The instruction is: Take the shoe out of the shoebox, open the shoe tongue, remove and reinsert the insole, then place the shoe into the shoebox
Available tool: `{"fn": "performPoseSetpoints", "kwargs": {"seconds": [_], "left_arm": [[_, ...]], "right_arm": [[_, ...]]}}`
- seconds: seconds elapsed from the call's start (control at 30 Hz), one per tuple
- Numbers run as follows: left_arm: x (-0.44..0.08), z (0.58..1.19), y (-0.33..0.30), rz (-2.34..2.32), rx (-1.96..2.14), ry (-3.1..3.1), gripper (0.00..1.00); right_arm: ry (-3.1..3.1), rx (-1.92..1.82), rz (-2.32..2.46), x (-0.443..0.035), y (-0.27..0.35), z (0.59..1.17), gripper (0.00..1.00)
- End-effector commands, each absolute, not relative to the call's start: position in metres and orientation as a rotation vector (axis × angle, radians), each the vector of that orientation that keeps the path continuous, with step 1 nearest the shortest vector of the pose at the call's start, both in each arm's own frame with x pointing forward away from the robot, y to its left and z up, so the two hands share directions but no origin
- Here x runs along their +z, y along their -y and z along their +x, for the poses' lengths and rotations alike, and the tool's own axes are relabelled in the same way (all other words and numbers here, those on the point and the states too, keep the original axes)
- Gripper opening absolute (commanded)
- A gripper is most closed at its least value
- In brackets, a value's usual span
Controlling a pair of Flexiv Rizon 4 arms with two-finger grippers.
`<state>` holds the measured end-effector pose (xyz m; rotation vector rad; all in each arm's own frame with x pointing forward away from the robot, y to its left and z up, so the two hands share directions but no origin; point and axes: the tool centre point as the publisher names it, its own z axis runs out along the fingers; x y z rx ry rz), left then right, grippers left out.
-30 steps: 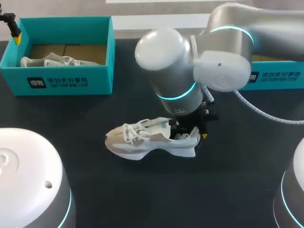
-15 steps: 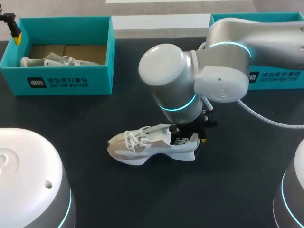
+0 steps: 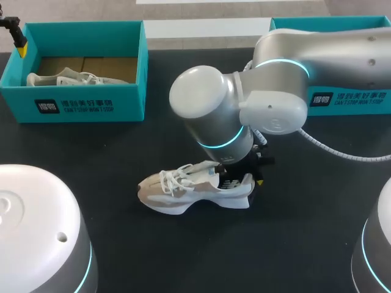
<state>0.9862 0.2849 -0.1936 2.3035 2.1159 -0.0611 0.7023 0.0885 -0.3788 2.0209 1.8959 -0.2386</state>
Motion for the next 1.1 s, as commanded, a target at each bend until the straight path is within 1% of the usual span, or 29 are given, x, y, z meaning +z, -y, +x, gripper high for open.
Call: {"fn": "performPoseSetpoints", "kwargs": {"seconds": [0.03,0.1,0.3,0.5,0.67,0.73,0.87,1.1], "left_arm": [[-0.193,0.986,-0.285,2.304,-0.059,-2.114,1.0],[-0.193,0.986,-0.285,2.304,-0.059,-2.114,1.0],[-0.193,0.986,-0.285,2.304,-0.059,-2.114,1.0],[-0.193,0.986,-0.285,2.304,-0.059,-2.114,1.0],[-0.193,0.986,-0.285,2.304,-0.059,-2.114,1.0],[-0.193,0.986,-0.285,2.304,-0.059,-2.114,1.0],[-0.193,0.986,-0.285,2.304,-0.059,-2.114,1.0],[-0.193,0.986,-0.285,2.304,-0.059,-2.114,1.0]], "right_arm": [[-1.789,-0.232,2.067,-0.379,-0.096,0.696,0.95],[-1.784,-0.219,2.069,-0.373,-0.096,0.696,1.0],[-1.804,-0.138,2.059,-0.341,-0.097,0.694,1.0],[-1.994,-0.058,1.962,-0.303,-0.102,0.691,1.0],[-2.227,-0.027,1.772,-0.278,-0.109,0.693,1.0],[-2.381,-0.03,1.597,-0.267,-0.119,0.692,1.0],[-2.63,-0.064,1.326,-0.256,-0.132,0.688,1.0],[-2.63,-0.064,1.326,-0.256,-0.132,0.688,1.0]]}}
